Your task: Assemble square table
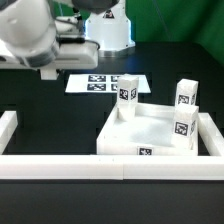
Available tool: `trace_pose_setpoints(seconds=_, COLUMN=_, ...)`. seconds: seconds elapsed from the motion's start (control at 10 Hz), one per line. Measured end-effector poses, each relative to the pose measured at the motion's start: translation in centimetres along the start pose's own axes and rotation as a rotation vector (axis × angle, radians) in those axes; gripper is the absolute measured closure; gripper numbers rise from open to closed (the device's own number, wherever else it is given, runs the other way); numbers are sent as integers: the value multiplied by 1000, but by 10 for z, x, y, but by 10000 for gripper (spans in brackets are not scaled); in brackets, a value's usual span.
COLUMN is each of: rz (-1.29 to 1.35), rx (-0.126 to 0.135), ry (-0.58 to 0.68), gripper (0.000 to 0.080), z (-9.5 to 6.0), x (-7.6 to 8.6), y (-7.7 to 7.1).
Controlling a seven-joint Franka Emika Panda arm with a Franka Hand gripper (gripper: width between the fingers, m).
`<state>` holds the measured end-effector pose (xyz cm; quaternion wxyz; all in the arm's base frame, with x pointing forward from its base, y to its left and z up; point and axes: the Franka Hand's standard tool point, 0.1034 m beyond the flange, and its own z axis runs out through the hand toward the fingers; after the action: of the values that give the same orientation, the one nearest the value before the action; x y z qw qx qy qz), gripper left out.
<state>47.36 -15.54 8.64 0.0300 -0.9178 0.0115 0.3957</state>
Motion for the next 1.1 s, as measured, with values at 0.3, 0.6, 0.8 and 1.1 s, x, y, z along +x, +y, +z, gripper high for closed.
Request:
trace_pose_setpoints(seconds=0.3, rz=2, rx=-17, ry=82, gripper=509, z=-3, x=9, y=4)
trace_pose_setpoints(seconds=0.6, rz=0, rx=-14, ry=286, gripper=509, z=-26, x=19, y=-21)
trace_pose_setpoints(seconds=0.8, rz=22, rx=-7, ry=382, gripper=509, z=-49, x=27, y=-43)
trace_pose_setpoints(seconds=1.1, rz=19, rx=-32, ry=605, gripper=509, z=-56, x=29, y=-43)
